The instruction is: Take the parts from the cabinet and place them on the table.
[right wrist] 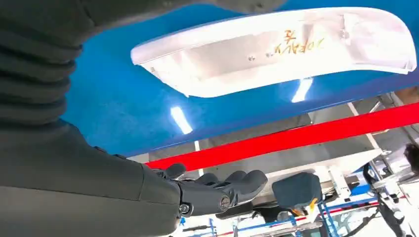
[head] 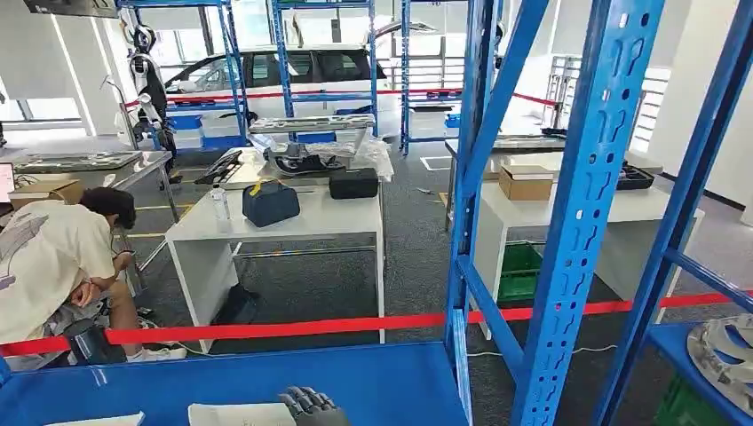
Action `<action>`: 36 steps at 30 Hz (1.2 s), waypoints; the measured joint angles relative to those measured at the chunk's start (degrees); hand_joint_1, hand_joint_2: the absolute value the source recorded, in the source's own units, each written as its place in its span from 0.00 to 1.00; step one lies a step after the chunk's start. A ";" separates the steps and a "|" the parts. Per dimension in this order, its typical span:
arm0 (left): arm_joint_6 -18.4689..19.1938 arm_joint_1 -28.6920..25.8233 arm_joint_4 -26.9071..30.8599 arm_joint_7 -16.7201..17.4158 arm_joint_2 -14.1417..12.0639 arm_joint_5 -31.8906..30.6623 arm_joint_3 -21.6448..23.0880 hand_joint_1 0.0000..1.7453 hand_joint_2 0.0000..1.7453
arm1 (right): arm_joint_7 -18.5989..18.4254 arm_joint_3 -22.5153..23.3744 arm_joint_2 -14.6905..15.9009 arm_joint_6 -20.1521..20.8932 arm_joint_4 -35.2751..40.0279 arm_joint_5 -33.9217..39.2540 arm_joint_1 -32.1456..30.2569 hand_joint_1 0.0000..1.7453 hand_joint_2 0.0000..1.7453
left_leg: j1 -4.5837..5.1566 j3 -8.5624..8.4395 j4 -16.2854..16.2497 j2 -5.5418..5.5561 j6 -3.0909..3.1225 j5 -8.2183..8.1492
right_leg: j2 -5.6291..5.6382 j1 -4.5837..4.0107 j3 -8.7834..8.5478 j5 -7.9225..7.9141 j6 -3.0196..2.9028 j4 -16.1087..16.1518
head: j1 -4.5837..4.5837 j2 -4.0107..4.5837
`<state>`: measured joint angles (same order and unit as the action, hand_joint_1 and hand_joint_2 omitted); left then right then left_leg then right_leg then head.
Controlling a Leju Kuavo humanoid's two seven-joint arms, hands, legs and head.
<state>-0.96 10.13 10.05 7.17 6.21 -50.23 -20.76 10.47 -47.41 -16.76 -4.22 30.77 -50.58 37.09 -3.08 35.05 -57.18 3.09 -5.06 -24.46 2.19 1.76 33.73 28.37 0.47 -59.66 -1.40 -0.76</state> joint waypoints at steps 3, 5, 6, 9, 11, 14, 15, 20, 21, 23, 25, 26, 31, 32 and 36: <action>0.00 0.00 0.00 0.02 0.00 -0.11 -0.04 0.00 0.00 | -1.47 -0.02 -0.07 0.00 -0.11 -0.55 0.01 0.00 1.00 | 0.00 0.05 -0.14 0.00 0.11 -0.08 | 0.00 0.00 -0.04 0.01 0.12 0.03 | 0.00 0.00; 0.00 0.00 0.00 0.02 0.00 -0.18 -0.07 0.00 0.00 | -2.64 -0.02 -0.07 0.06 -0.48 -1.03 0.11 0.00 1.00 | 0.01 0.07 -0.20 0.00 0.18 -0.11 | 0.00 0.01 -0.07 0.00 0.14 0.05 | 0.00 0.00; 0.00 0.00 0.00 0.06 0.00 -0.24 -0.07 0.00 0.00 | -3.04 -0.02 -0.07 0.07 -0.65 -1.05 0.20 0.00 1.00 | 0.01 0.08 -0.23 0.00 0.18 -0.12 | 0.00 0.01 -0.07 0.00 0.17 0.05 | 0.00 0.00; -0.04 0.00 0.00 0.68 0.00 -0.42 -0.07 0.00 0.00 | -3.06 -0.02 -0.07 0.02 -1.38 -1.53 0.73 0.00 0.00 | 0.01 0.09 -0.26 -0.01 0.19 -0.12 | 0.01 0.01 -0.08 -0.04 0.25 0.07 | 0.00 0.00; -0.04 -0.01 0.00 0.81 0.00 -0.83 -0.07 0.00 0.00 | -2.80 -0.02 -0.07 0.00 -1.68 -1.55 1.05 0.00 0.00 | 0.01 0.10 -0.27 0.00 0.20 -0.12 | 0.01 0.01 -0.08 -0.05 0.27 0.10 | 0.00 0.00; -0.11 -0.01 0.00 0.89 0.00 -0.96 -0.07 0.00 0.00 | -2.67 -0.02 -0.09 -0.04 -2.01 -1.55 1.22 0.00 0.00 | 0.01 0.11 -0.27 0.00 0.21 -0.13 | 0.01 0.01 -0.09 -0.06 0.29 0.12 | 0.00 0.00; -0.13 -0.01 0.00 0.89 0.02 -0.96 -0.07 0.00 0.00 | -2.65 -0.02 -0.13 -0.11 -2.12 -1.55 1.22 0.00 0.00 | 0.01 0.11 -0.27 0.00 0.21 -0.13 | 0.01 0.01 -0.09 -0.06 0.29 0.12 | 0.00 0.00; -0.31 -0.02 0.02 0.76 0.00 -0.83 -0.24 0.00 0.00 | -2.38 -0.02 -0.50 -0.57 -2.43 -1.97 1.21 0.00 0.00 | 0.27 0.47 -1.18 -0.06 1.54 -0.72 | 0.01 0.57 -0.28 -0.09 1.12 0.44 | 0.00 0.00; -0.35 -0.02 0.02 0.65 0.02 -0.81 -0.46 0.00 0.00 | -2.10 -0.02 -0.68 -0.63 -2.43 -2.08 1.21 0.00 0.00 | 0.38 0.44 -1.08 -0.11 1.79 -0.83 | 0.04 0.61 -0.47 -0.12 1.35 0.87 | 0.00 0.00; -0.37 -0.14 0.07 0.44 0.22 -0.70 -0.65 0.00 0.00 | -1.64 -0.02 -1.07 -0.81 -2.43 -2.23 1.24 0.00 0.00 | -0.39 -1.05 1.18 -0.42 2.55 0.13 | -0.43 0.55 -1.23 -0.23 1.89 1.33 | 0.13 0.00; -0.46 -0.09 0.07 0.17 0.37 -0.66 -0.90 0.00 0.00 | -1.16 -0.15 -1.27 -0.90 -2.43 -2.25 1.78 0.00 0.00 | -0.08 -1.59 1.75 -0.88 3.03 0.29 | -1.51 0.13 1.56 3.06 1.78 -4.13 | 0.15 0.00; -0.59 -0.11 0.07 0.17 0.33 -0.61 -1.09 0.00 0.00 | -1.07 -0.17 -1.25 -0.92 -2.43 -2.25 1.79 0.00 0.00 | 0.01 -1.58 1.66 -0.99 3.14 0.17 | -1.52 0.12 4.08 5.13 1.84 -8.80 | 0.17 0.00; -0.68 -0.38 0.00 0.06 0.50 -0.13 -1.57 0.00 0.00 | -0.88 -0.22 -1.16 -1.00 -2.43 -2.27 0.99 0.00 0.00 | -0.17 -1.57 0.62 -0.93 2.50 -0.83 | -1.62 0.31 4.86 0.72 2.08 -7.28 | 0.26 0.00; -0.68 -0.37 0.00 0.06 0.52 -0.13 -1.66 0.00 0.00 | -0.88 -0.22 -1.18 -1.07 -2.43 -2.32 1.10 0.00 0.00 | -0.35 -1.54 -0.01 -0.85 2.00 -1.27 | -1.62 0.44 2.33 -1.58 2.16 -2.22 | 0.24 0.00; -0.72 -0.39 0.02 0.02 0.42 -0.11 -2.01 0.00 0.00 | -0.81 -0.68 -1.29 -1.22 -2.43 -2.43 1.07 0.00 0.00 | -0.10 -1.61 -0.28 -0.77 0.28 -2.15 | -1.26 -0.19 1.68 -0.82 0.24 -0.83 | 0.13 0.00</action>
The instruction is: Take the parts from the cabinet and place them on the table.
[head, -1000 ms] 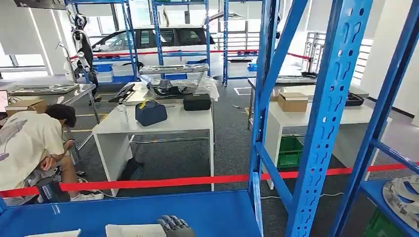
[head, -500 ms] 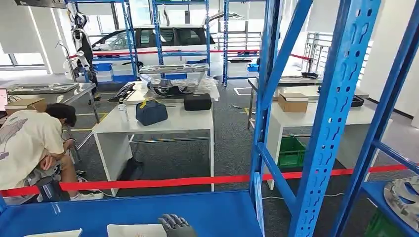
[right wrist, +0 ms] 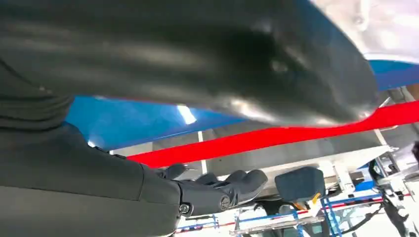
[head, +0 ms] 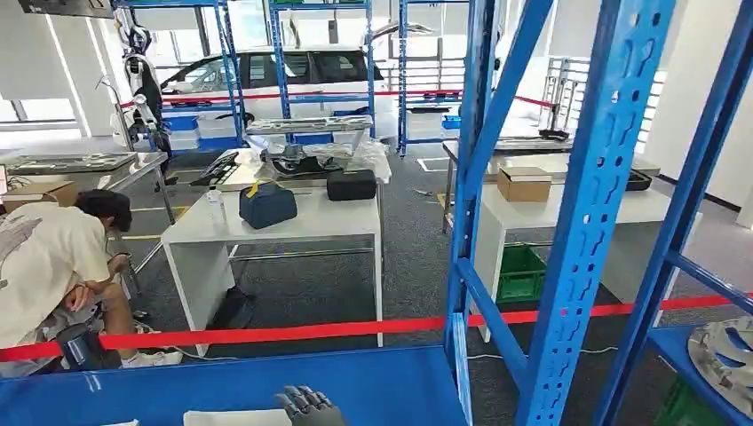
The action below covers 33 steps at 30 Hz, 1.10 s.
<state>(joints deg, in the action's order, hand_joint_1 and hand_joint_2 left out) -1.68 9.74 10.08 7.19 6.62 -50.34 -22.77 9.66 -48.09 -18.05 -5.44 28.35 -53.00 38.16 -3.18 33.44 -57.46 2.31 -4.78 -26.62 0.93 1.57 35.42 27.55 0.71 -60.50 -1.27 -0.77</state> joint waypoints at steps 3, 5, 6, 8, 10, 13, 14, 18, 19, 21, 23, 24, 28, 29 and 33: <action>0.00 -0.08 0.00 -0.39 -0.09 0.00 -0.02 0.00 0.00 | -0.02 -0.04 -0.11 -0.07 0.04 0.02 -0.03 0.00 0.00 | -0.09 -0.75 0.60 -0.05 -0.47 0.41 | 0.03 0.52 -0.43 -0.62 -0.23 0.77 | 0.02 0.00; 0.00 -0.06 0.00 -0.61 -0.09 -0.04 -0.02 0.00 0.00 | -0.02 -0.11 -0.11 -0.07 0.04 0.02 -0.12 0.00 0.00 | 0.22 -1.32 1.29 -0.07 0.68 0.43 | 0.07 0.31 -0.36 -0.56 -0.37 0.77 | -0.42 0.00; 0.00 -0.10 0.00 -0.63 -0.11 -0.04 -0.02 0.00 0.00 | -0.04 -0.11 -0.09 -0.07 0.04 0.02 -0.20 0.00 0.00 | 0.16 -1.37 1.34 -0.14 0.81 0.46 | 0.10 0.16 -0.36 -0.48 -0.51 0.76 | -0.39 0.00; 0.00 -0.11 0.00 -0.66 -0.11 -0.07 -0.02 0.00 0.00 | -0.04 -0.11 -0.09 -0.09 0.04 0.02 -0.19 0.00 0.00 | 0.12 -1.47 1.51 -0.24 0.82 0.47 | 0.13 -0.05 -0.39 -0.36 -0.81 0.72 | -0.42 0.00; 0.00 -0.10 0.00 -0.66 -0.11 -0.07 -0.02 0.00 0.00 | -0.04 -0.11 -0.09 -0.11 0.04 0.02 -0.21 0.00 0.00 | 0.09 -1.47 1.58 -0.28 0.70 0.43 | 0.12 -0.17 -0.38 -0.26 -0.97 0.70 | -0.42 0.00; 0.00 -0.11 -0.02 -0.55 -0.11 -0.09 -0.02 0.00 0.00 | -0.02 -0.11 -0.04 -0.11 0.04 0.02 -0.22 0.00 0.00 | 0.01 -1.46 1.64 -0.32 -0.72 0.35 | 0.11 -0.22 -0.40 -0.21 -1.03 0.65 | -0.42 0.00; 0.00 -0.11 0.00 -0.52 -0.11 -0.09 -0.04 0.00 0.00 | -0.02 -0.11 -0.04 -0.13 0.04 0.02 -0.23 0.00 0.00 | 0.02 -1.43 1.62 -0.32 -0.77 0.35 | 0.11 -0.21 -0.42 -0.20 -1.02 0.65 | -0.42 0.00; -0.02 -0.12 -0.02 -0.48 -0.11 -0.04 -0.41 0.00 0.00 | 0.07 -0.17 -0.04 -0.09 0.04 0.02 -0.23 0.00 0.00 | 0.11 -1.30 1.37 -0.31 -0.76 0.30 | 0.07 -0.15 -0.61 -0.25 -0.95 0.86 | -0.39 0.00; -0.04 -0.12 0.00 -0.44 -0.11 -0.02 -0.44 0.00 0.00 | 0.07 -0.22 -0.04 -0.09 0.04 0.02 -0.23 0.00 0.00 | 0.14 -1.29 1.31 -0.31 -0.67 0.24 | 0.06 -0.15 -0.68 -0.29 -0.88 0.93 | -0.39 0.00; -0.15 -0.13 -0.02 -0.31 -0.13 -0.02 -0.59 0.00 0.00 | 0.07 -0.26 -0.04 -0.04 0.04 0.02 -0.23 0.00 0.00 | 0.19 -1.28 1.17 -0.31 -0.55 0.16 | 0.05 -0.15 -0.79 -0.33 -0.79 1.00 | -0.39 0.00; -0.15 -0.15 -0.02 -0.13 -0.13 0.00 -0.81 0.00 0.00 | 0.07 -0.28 -0.04 0.00 0.04 0.02 -0.23 0.00 0.00 | 0.23 -1.25 1.04 -0.30 -0.46 0.11 | 0.05 -0.15 -0.85 -0.37 -0.72 1.05 | -0.41 0.00; -0.15 -0.16 -0.02 -0.11 -0.13 0.00 -0.83 0.00 0.00 | 0.07 -0.31 -0.07 0.00 0.04 0.02 -0.23 0.00 0.00 | 0.24 -1.22 0.97 -0.31 -0.42 0.10 | 0.05 -0.14 -0.85 -0.39 -0.68 1.07 | -0.41 0.00; -0.15 -0.19 -0.02 -0.02 -0.13 0.00 -0.87 0.00 0.00 | 0.07 -0.33 -0.07 0.04 0.04 0.02 -0.23 0.00 0.00 | 0.24 -1.11 0.76 -0.31 -0.28 0.02 | 0.05 -0.08 -0.87 -0.43 -0.56 1.11 | -0.39 0.00; -0.15 -0.19 -0.02 -0.02 -0.13 0.00 -0.87 0.00 0.00 | 0.04 -0.35 -0.07 0.15 0.04 0.02 -0.22 0.00 0.00 | 0.24 -1.09 0.72 -0.30 -0.28 0.02 | 0.05 -0.05 -0.87 -0.43 -0.52 1.11 | -0.41 0.00; -0.11 -0.17 0.00 0.00 -0.28 -0.11 -0.87 0.00 0.00 | -0.04 -0.37 -0.09 0.35 0.04 0.02 -0.23 0.00 0.00 | 0.34 -0.61 -0.17 -0.30 0.11 -0.40 | 0.03 0.60 -1.01 -0.70 0.18 1.61 | -0.39 0.00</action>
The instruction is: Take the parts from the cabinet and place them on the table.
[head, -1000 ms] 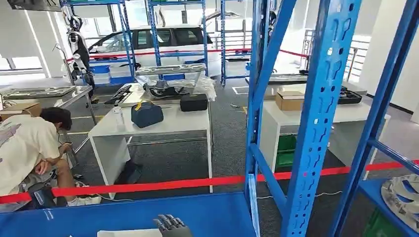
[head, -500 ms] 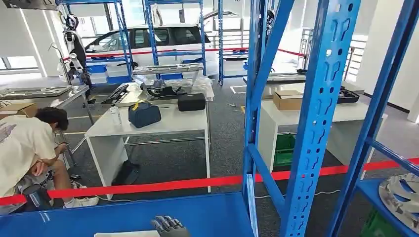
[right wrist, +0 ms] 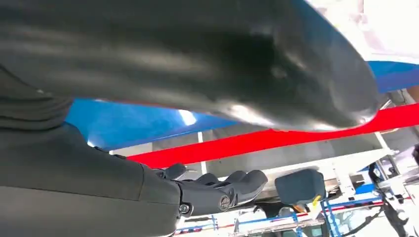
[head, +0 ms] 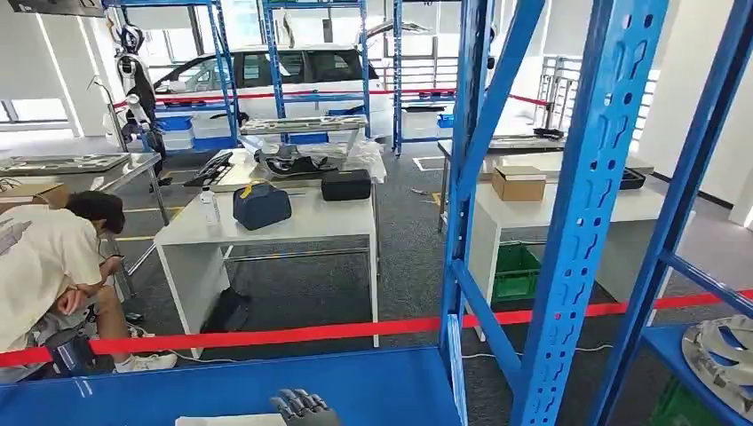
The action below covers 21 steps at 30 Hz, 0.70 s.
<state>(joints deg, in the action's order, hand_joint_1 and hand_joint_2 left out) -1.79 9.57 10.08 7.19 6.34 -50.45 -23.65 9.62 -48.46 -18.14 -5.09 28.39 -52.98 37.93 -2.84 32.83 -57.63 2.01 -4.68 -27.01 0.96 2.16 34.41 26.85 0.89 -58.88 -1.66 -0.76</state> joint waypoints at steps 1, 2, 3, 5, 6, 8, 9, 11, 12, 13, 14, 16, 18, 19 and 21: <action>0.00 -0.02 0.00 0.00 -0.11 -0.04 -0.02 0.00 0.00 | 0.00 0.00 -0.02 0.00 0.00 0.00 0.02 0.00 0.00 | 0.21 0.16 0.36 -0.01 0.76 0.06 | 0.03 0.11 -0.11 -0.07 0.31 0.20 | -0.07 0.00; 0.00 0.00 0.00 0.00 -0.09 -0.04 -0.02 0.00 0.00 | 0.00 0.00 -0.22 -0.04 0.00 0.04 0.07 0.00 0.00 | 0.49 -0.06 0.98 -0.13 1.42 0.21 | 0.02 0.11 -0.43 -0.31 0.63 0.92 | -0.13 0.00; 0.00 0.03 0.02 0.02 -0.07 -0.07 -0.02 0.00 0.00 | 0.00 0.00 -0.53 -0.11 0.02 0.11 -0.02 0.00 0.00 | 0.31 -1.93 3.37 -0.23 2.30 1.37 | 0.08 -0.32 -1.06 -0.55 0.94 1.63 | -0.24 0.00; 0.02 0.11 0.02 0.00 0.17 -0.09 -0.02 0.00 0.00 | 0.02 -0.07 -0.35 -0.18 0.00 0.13 0.21 0.00 0.00 | -0.19 -3.18 5.47 -0.66 2.52 2.49 | -0.57 -0.32 0.32 1.51 1.05 -1.46 | 0.04 0.00; 0.02 0.16 0.02 0.00 0.19 -0.11 -0.02 0.00 0.00 | 0.00 -0.09 -0.35 -0.20 0.00 0.15 0.29 0.00 0.00 | -0.23 -3.13 5.43 -0.73 2.52 2.46 | -0.56 -0.34 2.36 3.53 1.24 -5.43 | 0.11 0.00; 0.02 0.04 0.00 0.02 0.13 -0.11 -0.13 0.00 0.00 | -0.07 -0.09 0.11 -0.18 -0.07 0.17 -0.23 0.00 0.00 | -0.24 -3.09 5.09 -0.76 2.48 2.04 | -0.57 -0.09 6.62 6.19 1.75 -13.27 | 0.13 0.00; 0.02 -0.04 0.00 0.02 0.15 -0.11 -0.18 0.00 0.00 | -0.07 -0.09 0.33 -0.15 -0.09 0.17 -0.49 0.00 0.00 | -0.36 -3.08 4.81 -0.72 2.23 1.80 | -0.59 0.05 7.53 5.75 1.96 -14.37 | 0.15 0.00; 0.04 -0.10 -0.02 0.02 0.35 -0.11 -0.31 0.00 0.00 | 0.00 -0.11 0.37 -0.15 -0.09 0.18 -0.58 0.00 0.00 | -0.98 -3.06 3.77 -0.57 1.27 0.98 | -0.61 0.37 4.75 1.42 2.51 -8.17 | 0.17 0.00; 0.04 -0.08 -0.02 0.00 0.46 -0.11 -0.35 0.00 0.00 | 0.00 -0.11 0.37 -0.15 -0.09 0.17 -0.53 0.00 0.00 | -1.42 -2.95 2.76 -0.46 0.73 0.29 | -0.65 0.71 1.85 -1.17 2.97 -2.66 | 0.15 0.00; 0.04 -0.04 0.00 0.00 0.41 -0.11 -0.37 0.00 0.00 | 0.00 -0.11 0.39 -0.15 -0.09 0.17 -0.55 0.00 0.00 | -1.69 -2.69 1.70 -0.47 0.11 -0.46 | -0.59 0.77 0.73 -0.86 3.19 -0.16 | 0.18 0.00; 0.04 0.06 0.04 0.00 0.26 -0.11 -0.44 0.00 0.00 | 0.02 -0.13 0.35 -0.13 -0.07 0.18 -0.58 0.00 0.00 | -1.21 -1.91 1.15 -0.40 -0.62 -1.05 | -0.09 0.16 0.99 -0.41 2.74 -0.74 | 0.26 0.00; 0.07 0.04 0.07 0.00 0.26 -0.11 -0.46 0.00 0.00 | -0.02 -0.13 0.33 -0.18 -0.07 0.20 -0.59 0.00 0.00 | -1.34 -2.13 1.37 -0.33 -1.02 -1.76 | -0.14 0.07 1.37 0.32 0.49 -1.75 | 0.05 0.00; 0.11 0.12 0.07 0.00 0.35 -0.13 -0.48 0.00 0.00 | -0.02 -0.13 0.26 -0.18 -0.07 0.18 -0.52 0.00 0.00 | -1.67 -2.66 1.75 -0.36 -1.70 -1.82 | -0.13 -0.02 1.29 0.59 -0.55 -1.84 | -0.13 0.00; 0.13 0.12 0.07 0.02 0.41 -0.13 -0.48 0.00 0.00 | -0.02 -0.13 0.26 -0.15 -0.07 0.20 -0.52 0.00 0.00 | -1.66 -2.55 0.71 -1.13 -1.46 -2.09 | -0.21 0.06 0.96 0.57 -1.02 -1.69 | -0.28 0.00; 0.22 0.34 0.07 0.02 0.43 -0.50 -0.48 0.00 0.00 | -0.02 -0.13 0.26 -0.15 -0.07 0.26 -0.38 0.00 0.00 | -0.93 1.83 -7.49 -1.96 -0.70 -6.06 | -0.55 -0.22 0.61 0.92 -1.60 -1.66 | -0.35 0.00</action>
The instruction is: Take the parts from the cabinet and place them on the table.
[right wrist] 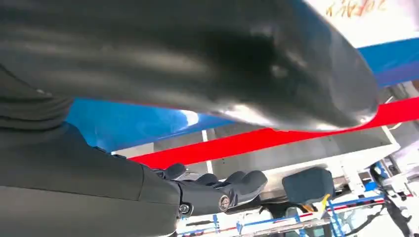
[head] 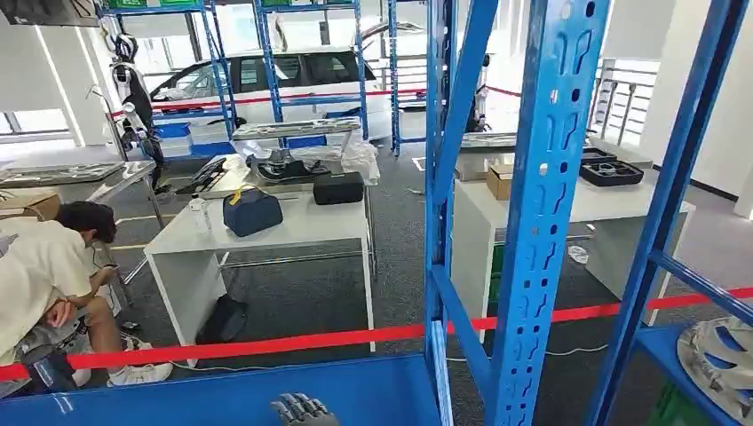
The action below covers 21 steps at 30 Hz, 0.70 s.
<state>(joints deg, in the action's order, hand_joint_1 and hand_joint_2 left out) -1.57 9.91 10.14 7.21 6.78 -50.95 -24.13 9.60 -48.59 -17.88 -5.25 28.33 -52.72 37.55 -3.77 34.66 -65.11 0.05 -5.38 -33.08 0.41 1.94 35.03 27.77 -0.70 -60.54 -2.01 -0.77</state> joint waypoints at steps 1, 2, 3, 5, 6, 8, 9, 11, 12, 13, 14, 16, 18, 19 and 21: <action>0.04 0.05 0.00 0.00 0.00 -0.09 0.00 0.00 0.00 | -0.02 0.00 0.00 0.02 0.00 0.02 -0.04 0.00 0.00 | 0.36 2.89 -5.10 0.01 0.20 -1.97 | -0.16 -0.24 -0.15 0.19 -0.26 -0.01 | -0.04 0.00; 0.09 0.03 0.00 0.02 0.00 -0.15 0.00 0.00 0.00 | -0.04 -0.02 0.02 0.04 -0.02 0.07 -0.14 0.00 0.00 | 0.66 5.65 -9.55 0.01 0.49 -3.14 | -0.21 -0.54 -0.34 0.43 -0.55 -0.02 | -0.04 0.00; 0.11 -0.04 0.00 0.15 -0.02 -0.24 0.00 0.00 0.00 | -0.07 0.00 0.02 0.04 -0.02 0.07 -0.22 0.00 0.00 | 0.95 7.33 -11.51 0.02 0.88 -2.90 | -0.23 -0.80 -0.62 0.73 -0.68 -0.03 | -0.02 0.00; 0.24 -0.07 0.00 0.15 -0.04 -0.26 0.00 0.00 0.00 | -0.09 0.00 0.02 0.04 -0.02 0.09 -0.27 0.00 0.00 | 1.56 6.45 -7.23 0.03 1.99 1.67 | -0.19 -1.09 -1.61 1.44 -0.74 -0.03 | -0.02 0.00; 0.24 -0.02 0.00 0.15 -0.07 -0.26 0.00 0.00 0.00 | -0.07 0.00 0.02 0.02 -0.02 0.09 -0.25 0.00 0.00 | 1.90 4.23 -1.79 0.01 2.61 5.31 | -0.19 -1.11 -2.42 1.95 -0.67 -0.01 | -0.04 0.00; 0.26 0.04 -0.04 0.15 -0.04 -0.26 0.00 0.00 0.00 | -0.07 0.00 0.02 0.00 -0.02 0.09 -0.21 0.00 0.00 | 2.62 1.26 4.51 -0.38 3.17 6.84 | -0.23 -1.49 -3.23 2.84 -0.02 0.10 | -0.04 0.00; 0.26 0.21 -0.07 0.15 -0.02 -0.26 0.00 0.00 0.00 | -0.04 0.00 0.02 0.00 -0.02 0.09 -0.16 0.00 0.00 | 2.80 0.93 5.17 -0.27 3.10 6.90 | -0.06 -1.49 -3.15 2.97 0.27 0.12 | -0.07 0.02; 0.28 0.17 -0.07 0.24 0.00 -0.26 0.00 0.00 0.00 | -0.09 -0.02 0.02 0.00 -0.02 0.09 -0.21 0.00 0.00 | 2.97 1.10 5.15 -0.09 3.37 6.70 | -0.22 -1.40 -3.52 2.89 0.82 0.90 | 0.18 0.00; 0.31 0.17 -0.07 0.24 0.00 -0.26 0.00 0.00 0.00 | -0.07 -0.02 0.02 0.00 -0.02 0.09 -0.11 0.00 0.00 | 2.88 0.86 5.44 0.05 3.65 6.65 | -0.27 -1.52 -3.86 3.03 1.24 1.21 | 0.15 0.02; 0.31 0.12 -0.02 0.26 0.00 -0.26 0.00 0.00 0.00 | -0.11 -0.02 0.04 -0.02 -0.02 0.09 -0.05 0.00 0.00 | 2.37 0.37 5.93 0.09 3.93 6.73 | -0.27 -1.39 -3.89 3.44 1.65 0.94 | 0.37 -0.02; 0.31 0.19 0.00 0.26 -0.02 -0.28 -0.02 0.00 0.00 | -0.09 -0.02 0.04 -0.07 -0.02 0.09 0.13 0.00 0.00 | 2.42 0.02 6.02 0.16 4.36 6.48 | -0.25 -1.42 -3.03 4.26 1.76 -1.09 | 0.37 0.04; 0.31 0.37 0.02 0.24 0.02 -0.28 -0.02 0.00 0.00 | -0.07 -0.02 0.09 -0.04 -0.02 0.09 0.19 0.00 0.00 | 2.60 -0.40 6.02 0.17 5.09 6.02 | -0.23 -1.45 2.00 7.73 1.89 -9.85 | 0.61 0.00; 0.44 0.26 0.00 0.33 0.07 -0.33 -0.02 0.00 0.00 | -0.15 -0.02 0.31 0.00 -0.13 0.09 -0.05 0.00 0.00 | 2.88 -0.91 6.00 0.31 5.34 5.47 | -0.23 -1.54 7.17 8.83 1.84 -17.00 | 0.68 -0.02; 0.44 0.22 0.00 0.42 0.07 -0.37 -0.02 0.00 0.00 | -0.15 -0.02 0.35 0.00 -0.24 0.09 -0.11 0.00 0.00 | 3.01 -1.30 6.00 0.45 5.38 5.18 | -0.23 -1.59 7.88 7.14 1.66 -16.53 | 0.70 0.00; 0.46 0.28 0.02 0.46 0.04 -0.46 -0.02 0.00 0.00 | -0.15 -0.02 0.37 0.02 -0.31 0.09 -0.10 0.00 0.00 | 3.26 -2.36 6.00 0.78 5.36 4.53 | -0.18 -1.87 5.28 0.90 0.98 -8.45 | 0.79 0.00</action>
<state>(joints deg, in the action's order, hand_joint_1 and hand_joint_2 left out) -1.11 10.20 10.16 7.67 6.82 -51.41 -24.15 9.44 -48.61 -17.51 -5.22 28.02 -52.63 37.44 -0.51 32.30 -59.11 0.82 -0.02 -28.54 0.23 0.07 40.31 28.68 0.27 -68.98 -1.22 -0.76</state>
